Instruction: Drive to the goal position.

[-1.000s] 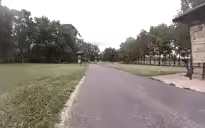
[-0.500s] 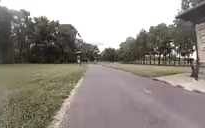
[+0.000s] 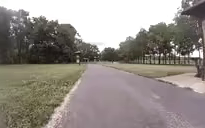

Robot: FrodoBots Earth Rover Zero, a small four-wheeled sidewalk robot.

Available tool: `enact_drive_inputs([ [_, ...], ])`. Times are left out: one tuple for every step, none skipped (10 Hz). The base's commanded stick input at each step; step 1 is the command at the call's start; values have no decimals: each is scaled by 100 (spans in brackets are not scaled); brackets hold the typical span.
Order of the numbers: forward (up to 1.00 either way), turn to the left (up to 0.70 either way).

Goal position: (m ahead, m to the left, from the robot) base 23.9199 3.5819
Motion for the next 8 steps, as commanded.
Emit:
enact_drive_inputs([
  [70, 0],
  [70, 0],
  [70, 0],
  [70, 0],
  [70, 0],
  [70, 0],
  [70, 0],
  [70, 0],
])
